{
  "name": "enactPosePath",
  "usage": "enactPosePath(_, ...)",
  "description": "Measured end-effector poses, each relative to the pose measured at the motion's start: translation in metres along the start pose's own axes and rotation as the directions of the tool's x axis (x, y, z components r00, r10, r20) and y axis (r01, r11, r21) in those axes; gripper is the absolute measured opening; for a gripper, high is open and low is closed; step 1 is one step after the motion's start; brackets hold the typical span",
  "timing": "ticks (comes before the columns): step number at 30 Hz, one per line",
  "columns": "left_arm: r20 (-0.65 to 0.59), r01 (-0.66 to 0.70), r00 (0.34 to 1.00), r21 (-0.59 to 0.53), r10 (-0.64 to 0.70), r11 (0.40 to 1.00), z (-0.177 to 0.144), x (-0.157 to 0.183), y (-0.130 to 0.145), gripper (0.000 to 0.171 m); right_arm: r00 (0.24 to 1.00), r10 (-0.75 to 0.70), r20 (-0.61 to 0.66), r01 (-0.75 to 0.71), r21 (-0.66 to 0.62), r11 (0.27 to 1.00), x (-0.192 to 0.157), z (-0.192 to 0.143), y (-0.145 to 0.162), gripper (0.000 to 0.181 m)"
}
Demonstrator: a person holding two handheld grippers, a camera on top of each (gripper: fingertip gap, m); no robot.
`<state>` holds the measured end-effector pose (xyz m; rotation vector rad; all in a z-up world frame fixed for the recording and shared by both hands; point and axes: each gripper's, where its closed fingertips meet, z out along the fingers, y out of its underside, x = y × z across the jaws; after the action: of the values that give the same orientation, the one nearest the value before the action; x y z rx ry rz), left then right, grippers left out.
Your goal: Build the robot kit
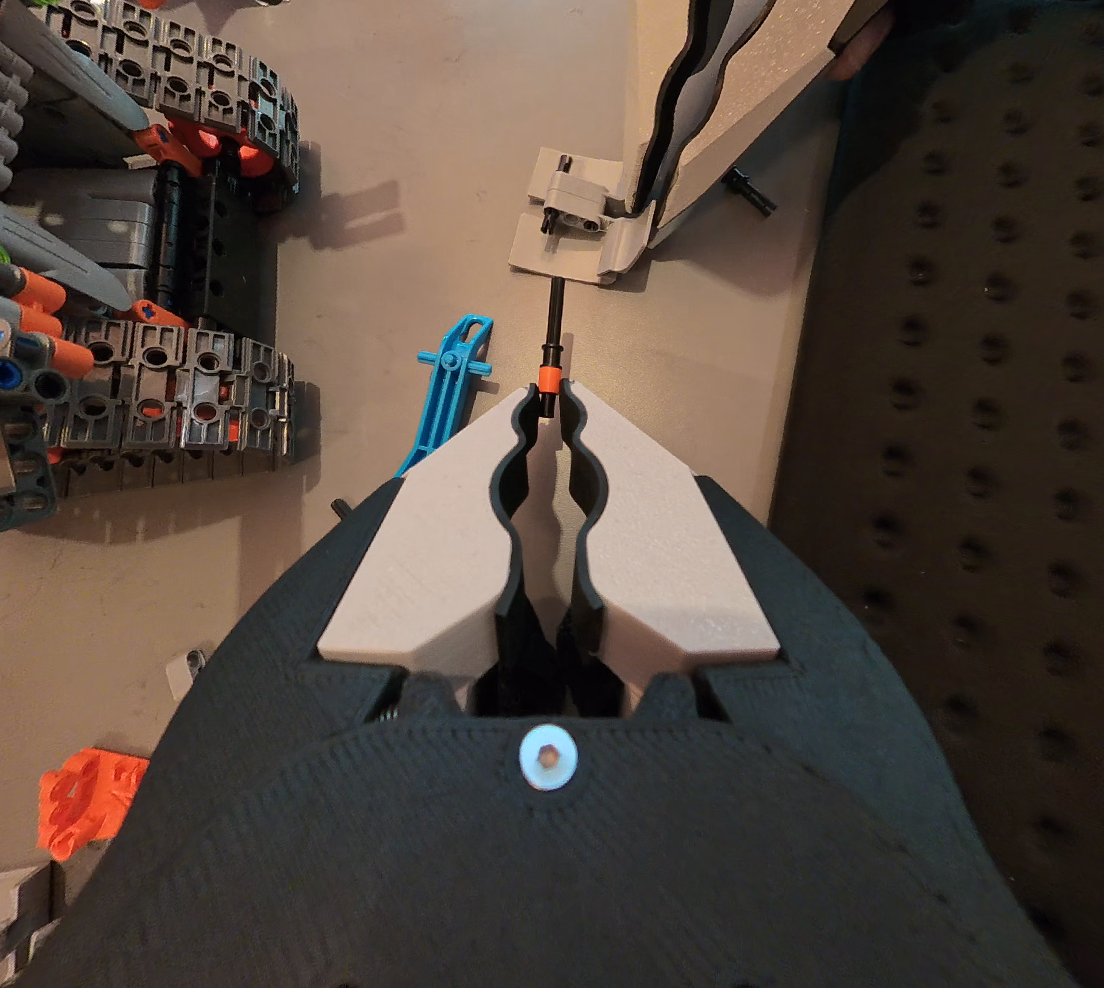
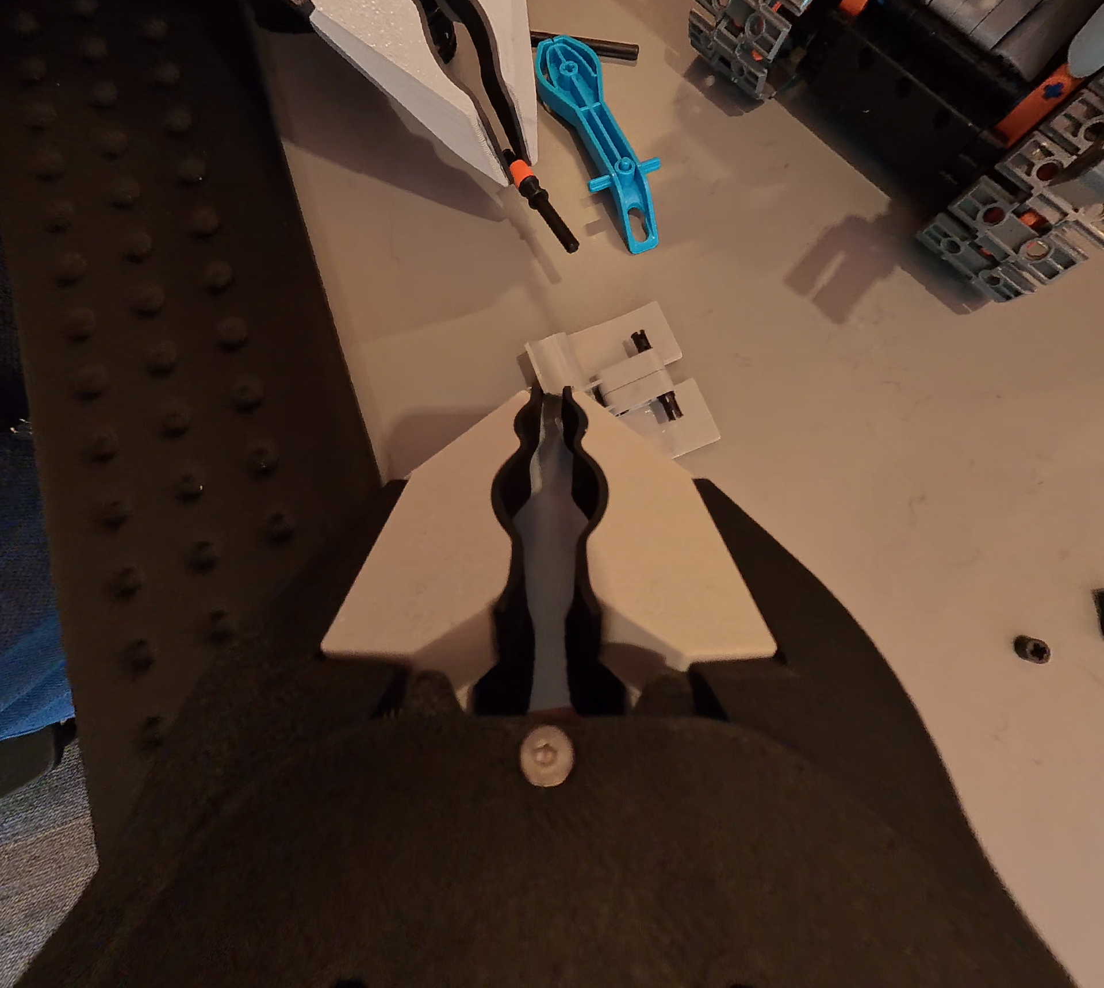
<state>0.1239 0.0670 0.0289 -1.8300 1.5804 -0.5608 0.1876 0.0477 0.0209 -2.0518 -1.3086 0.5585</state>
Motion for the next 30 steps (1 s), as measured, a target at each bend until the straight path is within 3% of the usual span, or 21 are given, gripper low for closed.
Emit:
enactPosePath(13,0.006,-0.004,1.0,-0.007,0.004,1.0,0.001,-0.002,0.0,0.004,1.0,0.026,-0.012,-0.026,0.037,0.999,0.004,-0.017,-0.002,0.036)
enactPosePath(30,0.014,-0.011,1.0,-0.011,0.012,1.0,0.006,-0.008,-0.002,0.004,0.989,0.14,-0.044,-0.131,0.161,0.978,0.038,-0.027,-0.005,0.036)
